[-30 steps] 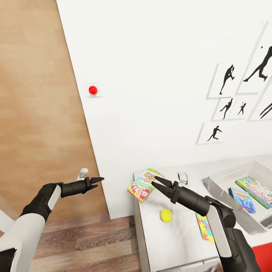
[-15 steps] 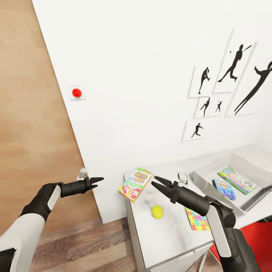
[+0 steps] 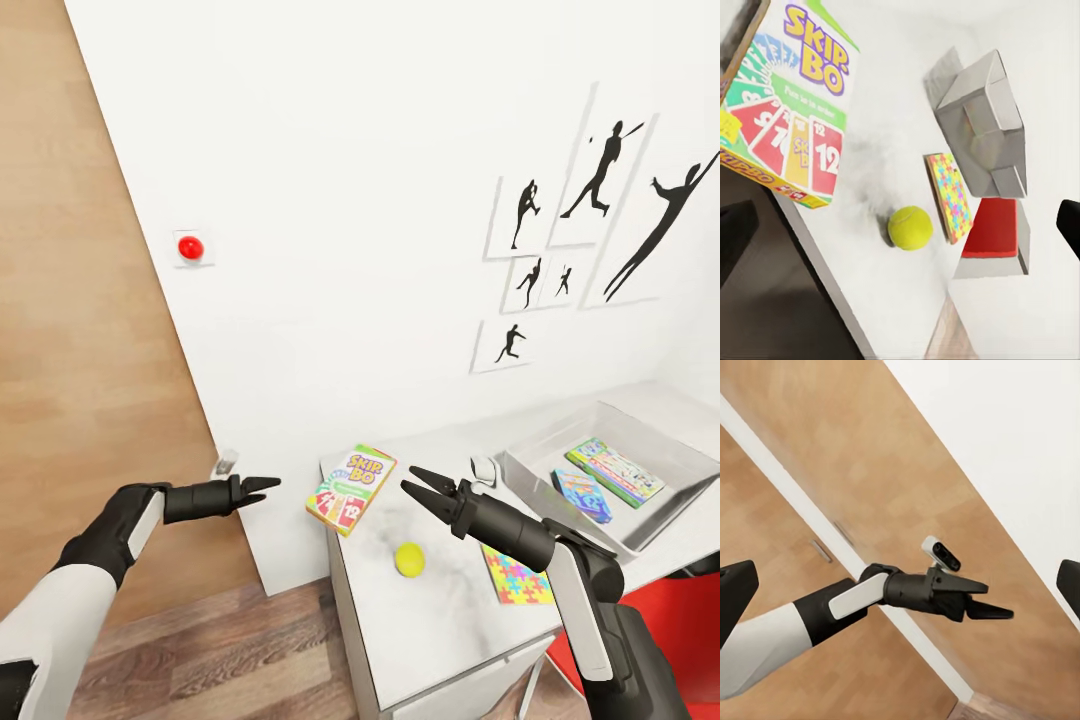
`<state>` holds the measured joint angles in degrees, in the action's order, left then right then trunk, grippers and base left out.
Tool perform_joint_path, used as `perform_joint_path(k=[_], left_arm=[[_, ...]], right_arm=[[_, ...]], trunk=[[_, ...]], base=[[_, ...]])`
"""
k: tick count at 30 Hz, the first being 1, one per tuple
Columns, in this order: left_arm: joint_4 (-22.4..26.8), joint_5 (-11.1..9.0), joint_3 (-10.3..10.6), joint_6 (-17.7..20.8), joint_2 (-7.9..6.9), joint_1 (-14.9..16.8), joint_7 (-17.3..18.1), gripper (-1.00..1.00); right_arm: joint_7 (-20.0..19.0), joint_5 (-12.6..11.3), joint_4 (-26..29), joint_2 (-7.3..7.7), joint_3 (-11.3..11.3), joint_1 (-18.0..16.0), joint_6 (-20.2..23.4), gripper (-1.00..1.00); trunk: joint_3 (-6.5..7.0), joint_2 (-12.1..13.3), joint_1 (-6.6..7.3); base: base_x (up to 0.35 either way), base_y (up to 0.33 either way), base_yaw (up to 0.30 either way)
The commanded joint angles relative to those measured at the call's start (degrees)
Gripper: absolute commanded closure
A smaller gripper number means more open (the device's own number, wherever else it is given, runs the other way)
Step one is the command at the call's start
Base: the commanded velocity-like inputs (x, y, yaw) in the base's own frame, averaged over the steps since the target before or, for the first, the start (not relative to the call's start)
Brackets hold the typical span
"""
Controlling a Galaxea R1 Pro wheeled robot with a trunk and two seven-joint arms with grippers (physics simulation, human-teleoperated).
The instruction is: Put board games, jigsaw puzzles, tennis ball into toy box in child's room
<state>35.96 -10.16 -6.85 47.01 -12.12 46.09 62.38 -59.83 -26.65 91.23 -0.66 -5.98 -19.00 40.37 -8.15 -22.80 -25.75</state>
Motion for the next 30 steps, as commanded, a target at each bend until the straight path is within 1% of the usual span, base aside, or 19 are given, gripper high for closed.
perform_joint_path(k=[1, 3, 5, 13, 18, 20, 24, 30], left_arm=[[-0.01, -0.15, 0.38, 0.34, -0.1, 0.05, 0.32, -1.0], [-0.01, -0.14, 1.3, 0.36, -0.31, 0.05, 0.87, -1.0], [-0.01, -0.15, 1.61, 0.36, -0.42, 0.05, 1.05, -1.0], [-0.01, -0.2, 1.94, 0.35, -0.52, 0.05, 1.32, -1.0], [0.01, -0.21, 2.01, 0.3, -0.54, 0.05, 1.35, -1.0], [0.01, -0.23, 2.01, 0.29, -0.77, 0.05, 1.39, -1.0], [-0.01, -0.32, 2.02, 0.34, -1.41, 0.05, 1.5, -1.0], [-0.01, -0.31, 2.06, 0.3, -1.56, 0.05, 1.74, -1.0]], right_arm=[[-0.11, -0.16, 0.0, -0.05, -0.09, -0.06, 0.38, -1.0], [-0.11, -0.16, 0.0, -0.05, -0.09, -0.06, 0.36, -1.0], [-0.11, -0.16, 0.0, -0.05, -0.09, -0.07, 0.36, -1.0], [-0.15, -0.16, 0.0, -0.05, -0.09, -0.07, 0.34, -1.0], [-0.2, -0.16, 0.0, -0.09, -0.03, -0.02, 0.32, -1.0], [-0.23, -0.16, 0.0, -0.17, -0.01, -0.05, 0.32, -1.0], [-0.21, -0.16, 0.0, -0.19, -0.02, -0.05, 0.32, -1.0], [-0.2, -0.16, 0.0, -0.22, -0.01, -0.05, 0.32, -1.0]], trunk=[[-0.12, -0.12, -0.03], [-0.12, -0.12, -0.03], [-0.12, -0.12, -0.03], [-0.12, -0.12, -0.03], [0.03, -0.12, -0.03], [0.17, -0.12, -0.03], [0.51, -0.12, -0.03], [1.03, -0.12, -0.03]], base=[[0.0, 0.0, -0.001], [0.0, -0.031, -0.001], [0.0, -0.074, 0.0], [-0.021, -0.137, 0.0], [-0.034, -0.038, -0.031], [-0.008, -0.009, -0.09], [-0.003, 0.085, -0.109], [0.0, 0.19, -0.138]])
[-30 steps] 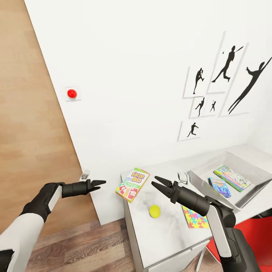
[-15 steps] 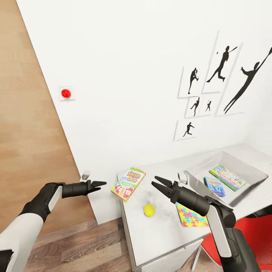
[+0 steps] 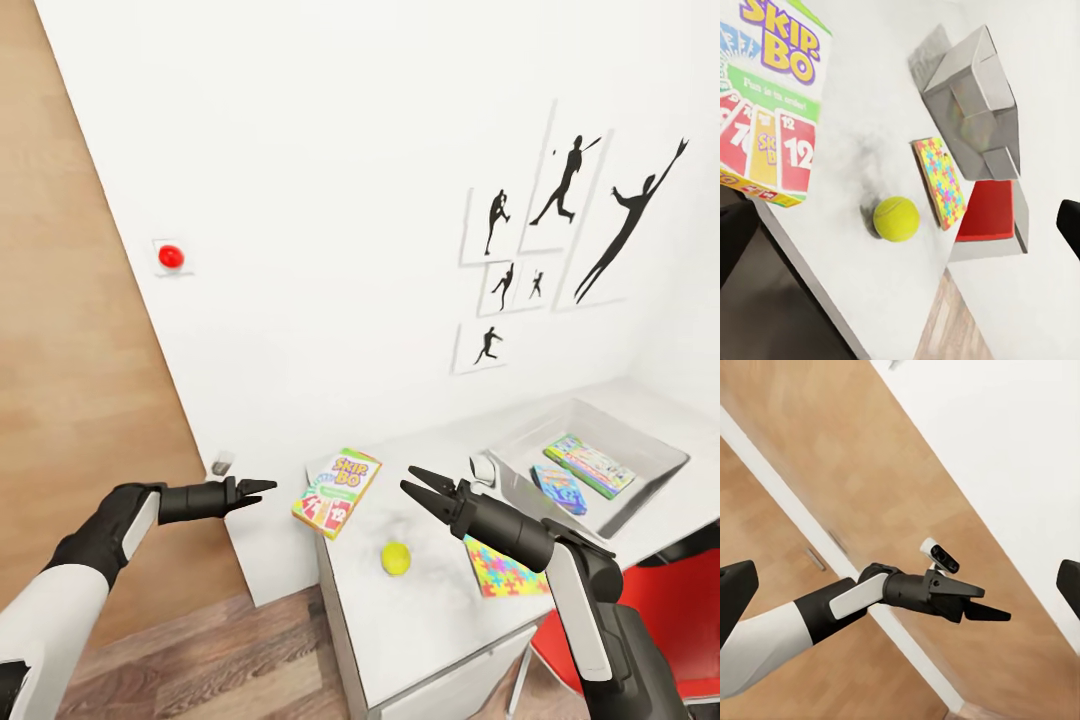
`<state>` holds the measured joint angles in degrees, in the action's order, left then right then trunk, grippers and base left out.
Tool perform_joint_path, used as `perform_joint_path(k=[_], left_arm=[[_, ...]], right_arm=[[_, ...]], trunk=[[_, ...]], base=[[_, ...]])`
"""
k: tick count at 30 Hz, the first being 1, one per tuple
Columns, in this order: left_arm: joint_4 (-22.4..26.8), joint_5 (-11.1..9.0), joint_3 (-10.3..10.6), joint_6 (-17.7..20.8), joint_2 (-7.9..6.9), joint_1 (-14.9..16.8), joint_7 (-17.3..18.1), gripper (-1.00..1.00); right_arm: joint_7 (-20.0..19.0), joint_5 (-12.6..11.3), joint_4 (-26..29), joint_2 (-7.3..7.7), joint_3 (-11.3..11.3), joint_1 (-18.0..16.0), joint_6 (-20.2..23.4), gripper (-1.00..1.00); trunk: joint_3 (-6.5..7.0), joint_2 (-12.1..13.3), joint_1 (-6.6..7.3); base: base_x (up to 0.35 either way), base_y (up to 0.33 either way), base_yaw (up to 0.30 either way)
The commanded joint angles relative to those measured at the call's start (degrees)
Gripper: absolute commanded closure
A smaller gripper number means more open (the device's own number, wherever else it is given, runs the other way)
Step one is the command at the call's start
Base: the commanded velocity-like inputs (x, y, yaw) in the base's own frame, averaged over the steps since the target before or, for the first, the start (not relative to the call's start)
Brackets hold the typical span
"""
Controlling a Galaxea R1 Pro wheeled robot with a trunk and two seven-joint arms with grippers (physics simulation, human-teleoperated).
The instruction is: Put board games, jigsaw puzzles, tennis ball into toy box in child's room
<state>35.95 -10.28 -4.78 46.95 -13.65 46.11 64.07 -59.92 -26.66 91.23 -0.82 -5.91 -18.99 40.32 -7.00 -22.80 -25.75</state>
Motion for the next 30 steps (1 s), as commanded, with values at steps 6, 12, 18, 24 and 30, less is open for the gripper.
perform_joint_path(k=[6, 12, 18, 24, 30], left_arm=[[0.01, -0.21, -0.04, -0.19, -0.05, 0.04, 0.15, -1.0], [0.0, -0.26, -0.24, -0.47, -0.06, 0.04, 0.18, -1.0], [-0.01, -0.27, -0.38, -0.44, -0.06, 0.04, 0.18, -1.0], [-0.01, -0.35, -0.35, 0.11, -0.03, 0.04, 0.27, -1.0], [-0.15, -0.3, -0.33, 3.32, -0.05, 0.02, 0.28, -1.0]], right_arm=[[-0.05, -0.14, 0.0, -0.09, -0.07, -0.06, 0.37, -1.0], [-0.02, -0.14, -0.02, -0.14, -0.11, -0.06, 0.37, -1.0], [0.07, -0.14, -0.02, -0.14, -0.15, -0.08, 0.37, -1.0], [0.2, -0.14, -0.07, -0.14, -0.15, -0.08, 0.37, -1.0], [0.39, -0.08, -0.09, -0.22, -0.16, -0.06, 0.37, -1.0]], trunk=[[0.37, -0.12, -0.04], [0.62, -0.52, -0.26], [-0.35, -2.92, -1.57], [-1.41, -5.33, -2.89], [-2.48, -7.74, -4.21]], base=[[0.0, 0.034, -0.181], [0.0, 0.004, -0.184], [0.0, 0.0, -0.047], [0.0, 0.0, -0.006], [0.0, 0.0, 0.0]])
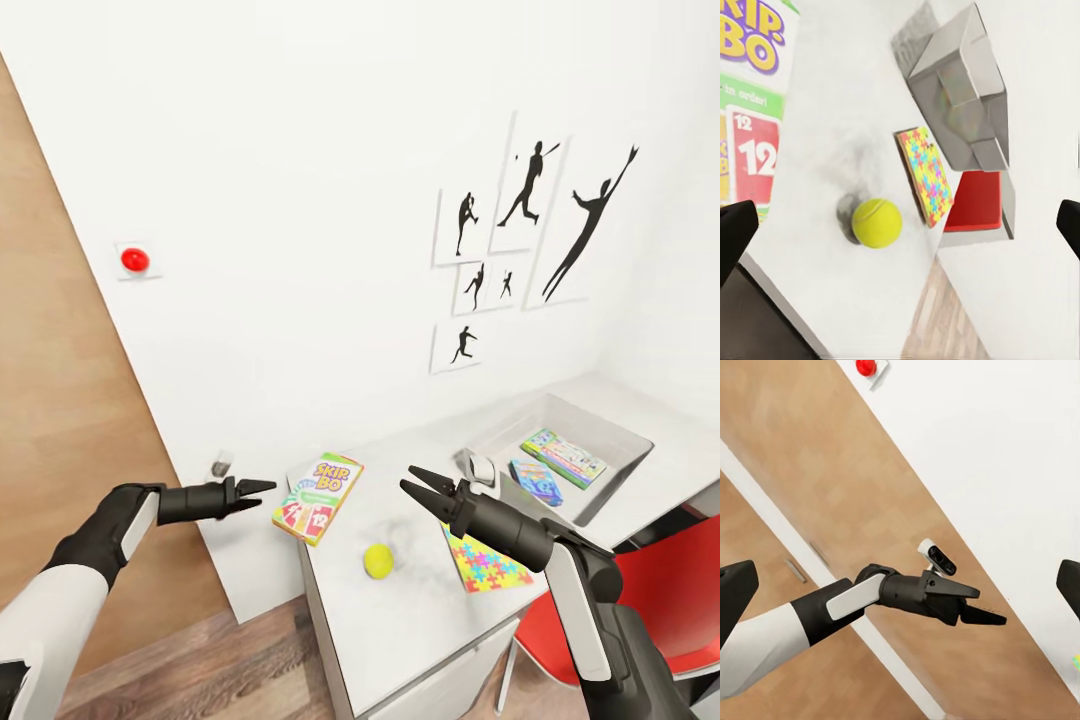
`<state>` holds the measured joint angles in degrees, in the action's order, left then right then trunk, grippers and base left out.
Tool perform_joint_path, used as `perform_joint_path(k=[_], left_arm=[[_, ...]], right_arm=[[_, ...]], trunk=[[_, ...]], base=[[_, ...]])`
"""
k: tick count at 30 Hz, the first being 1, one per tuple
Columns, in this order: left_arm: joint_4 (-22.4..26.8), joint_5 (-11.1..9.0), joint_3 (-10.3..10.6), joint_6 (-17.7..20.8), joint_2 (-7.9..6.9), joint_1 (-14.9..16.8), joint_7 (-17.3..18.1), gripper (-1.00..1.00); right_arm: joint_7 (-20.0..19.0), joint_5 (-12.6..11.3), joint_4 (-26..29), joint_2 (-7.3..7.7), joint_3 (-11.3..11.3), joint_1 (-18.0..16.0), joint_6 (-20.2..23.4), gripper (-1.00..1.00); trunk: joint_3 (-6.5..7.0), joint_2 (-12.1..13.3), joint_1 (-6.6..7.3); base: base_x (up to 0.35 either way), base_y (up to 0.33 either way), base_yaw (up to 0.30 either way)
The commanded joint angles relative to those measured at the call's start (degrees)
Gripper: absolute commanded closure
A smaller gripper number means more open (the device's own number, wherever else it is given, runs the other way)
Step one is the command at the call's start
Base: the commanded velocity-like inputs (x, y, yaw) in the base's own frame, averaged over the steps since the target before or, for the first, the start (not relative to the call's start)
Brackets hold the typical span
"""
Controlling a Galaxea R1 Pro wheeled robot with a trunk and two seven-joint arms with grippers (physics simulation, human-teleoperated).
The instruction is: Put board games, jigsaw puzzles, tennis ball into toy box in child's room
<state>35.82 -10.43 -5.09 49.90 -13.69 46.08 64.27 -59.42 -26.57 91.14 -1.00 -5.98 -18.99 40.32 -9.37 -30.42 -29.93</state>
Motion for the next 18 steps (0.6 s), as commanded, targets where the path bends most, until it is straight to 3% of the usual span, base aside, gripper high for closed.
perform_joint_path(k=[1, 11, 18], left_arm=[[-0.04, -0.15, -0.06, 0.76, -0.05, 0.03, 0.08, -1.0], [-0.27, 0.1, 0.14, 1.99, -0.19, -0.08, -0.42, -1.0], [-0.31, 0.14, 0.15, 1.98, -0.05, -0.11, -0.68, -1.0]], right_arm=[[-0.1, -0.17, 0.0, -0.05, -0.1, -0.06, 0.37, -1.0], [-0.01, 0.07, -0.05, -0.1, -0.15, -0.08, 0.33, -1.0], [-0.04, 0.36, -0.13, -0.15, -0.14, -0.08, 0.25, -1.0]], trunk=[[-0.29, -0.52, -0.25], [-2.08, -4.53, -2.44], [-3.34, -7.33, -3.98]], base=[[0.0, 0.0, 0.0], [-0.006, 0.001, 0.0], [-0.18, 0.133, 0.0]])
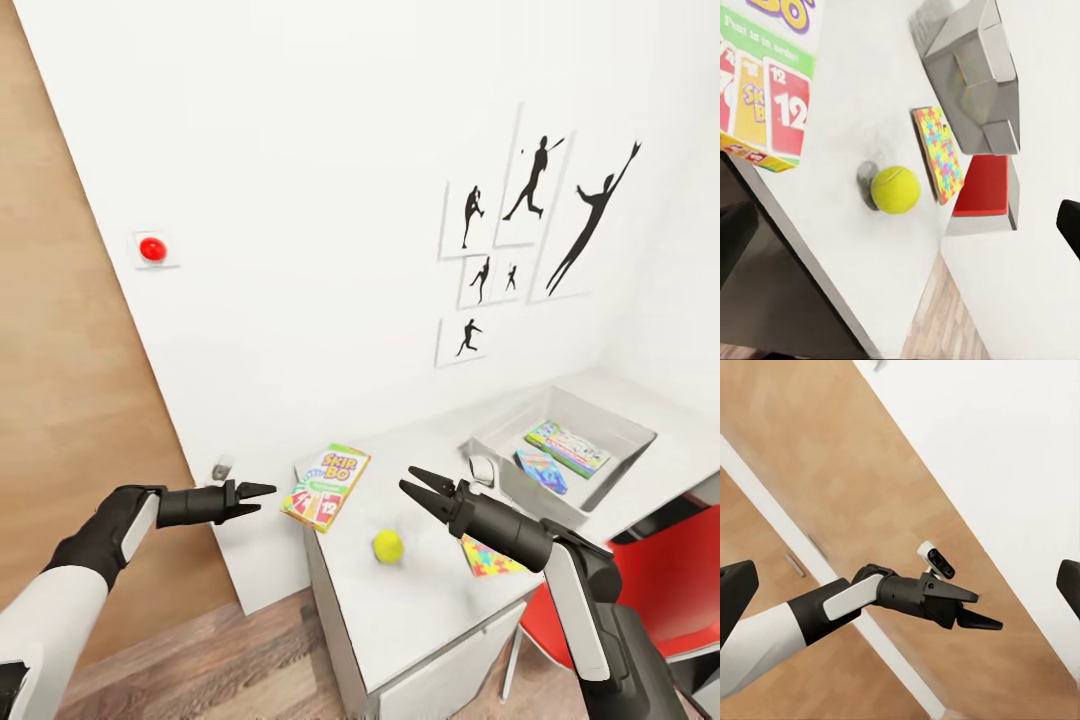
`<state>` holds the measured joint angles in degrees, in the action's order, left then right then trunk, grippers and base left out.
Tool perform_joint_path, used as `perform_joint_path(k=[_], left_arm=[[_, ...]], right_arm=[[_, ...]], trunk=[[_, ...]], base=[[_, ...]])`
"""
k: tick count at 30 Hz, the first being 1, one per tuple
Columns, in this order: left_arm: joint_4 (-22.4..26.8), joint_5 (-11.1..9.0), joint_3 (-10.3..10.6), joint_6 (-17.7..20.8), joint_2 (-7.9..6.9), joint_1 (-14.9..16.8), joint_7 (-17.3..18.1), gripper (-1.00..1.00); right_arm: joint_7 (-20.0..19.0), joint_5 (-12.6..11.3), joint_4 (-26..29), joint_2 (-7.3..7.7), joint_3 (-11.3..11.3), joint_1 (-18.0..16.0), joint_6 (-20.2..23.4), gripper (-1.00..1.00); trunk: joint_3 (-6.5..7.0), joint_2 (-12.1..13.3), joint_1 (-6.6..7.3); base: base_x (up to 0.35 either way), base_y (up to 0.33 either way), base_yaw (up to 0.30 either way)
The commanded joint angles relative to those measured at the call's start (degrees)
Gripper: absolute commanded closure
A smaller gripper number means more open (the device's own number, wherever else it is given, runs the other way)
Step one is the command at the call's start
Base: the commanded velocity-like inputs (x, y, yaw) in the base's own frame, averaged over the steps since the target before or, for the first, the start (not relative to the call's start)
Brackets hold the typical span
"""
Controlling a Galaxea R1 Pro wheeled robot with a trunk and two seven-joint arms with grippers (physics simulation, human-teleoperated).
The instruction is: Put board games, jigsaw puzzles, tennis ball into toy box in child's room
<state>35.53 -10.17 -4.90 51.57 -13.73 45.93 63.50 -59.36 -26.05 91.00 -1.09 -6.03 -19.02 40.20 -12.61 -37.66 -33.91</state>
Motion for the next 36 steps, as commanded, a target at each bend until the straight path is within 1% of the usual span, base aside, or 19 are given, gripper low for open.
perform_joint_path(k=[1, 5, 11, 16, 20, 23, 32, 36], left_arm=[[-0.02, -0.12, -0.11, 0.33, -0.06, 0.04, 0.14, -1.0], [-0.02, -0.13, -0.28, 0.36, -0.19, 0.04, 0.3, -1.0], [-0.02, -0.2, -0.36, 0.23, -0.26, 0.04, 0.51, -1.0], [-0.02, -0.22, -0.4, 0.13, -0.44, -0.03, 0.64, -1.0], [-0.02, -0.45, -0.41, -0.02, -1.55, -0.05, 0.69, -1.0], [-0.02, -0.56, -0.44, -0.05, -1.91, -0.05, 0.73, -1.0], [-0.02, -0.62, -0.46, -0.09, -2.08, -0.05, 0.73, -1.0], [-0.02, -0.64, -0.46, -0.14, -2.09, -0.05, 0.74, -1.0]], right_arm=[[-0.09, -0.15, -0.01, -0.06, -0.1, -0.05, 0.39, -1.0], [-0.09, -0.14, 0.0, -0.06, -0.11, -0.05, 0.4, -1.0], [-0.06, -0.14, 0.03, -0.07, -0.07, -0.05, 0.41, -1.0], [0.01, -0.06, -0.03, -0.13, -0.04, -0.05, 0.41, -1.0], [0.03, -0.05, -0.03, -0.14, -0.03, -0.05, 0.41, -1.0], [0.03, -0.05, -0.03, -0.14, -0.03, -0.05, 0.41, -1.0], [0.03, -0.05, -0.04, -0.14, -0.03, -0.05, 0.41, -1.0], [-0.03, -0.05, -0.04, -0.14, -0.03, -0.04, 0.4, -1.0]], trunk=[[-0.28, -0.5, -0.22], [-0.94, -2.11, -1.1], [-1.77, -4.51, -2.42], [-1.54, -4.51, -2.42], [-1.35, -4.51, -2.42], [-1.21, -4.51, -2.42], [-0.79, -4.51, -2.42], [-0.64, -4.51, -2.42]], base=[[-0.15, 0.124, 0.0], [-0.065, 0.054, -0.073], [-0.012, 0.01, -0.208], [-0.001, 0.001, -0.239], [0.0, 0.03, -0.241], [0.0, 0.184, -0.241], [0.0, 0.265, -0.241], [0.0, 0.117, -0.205]])
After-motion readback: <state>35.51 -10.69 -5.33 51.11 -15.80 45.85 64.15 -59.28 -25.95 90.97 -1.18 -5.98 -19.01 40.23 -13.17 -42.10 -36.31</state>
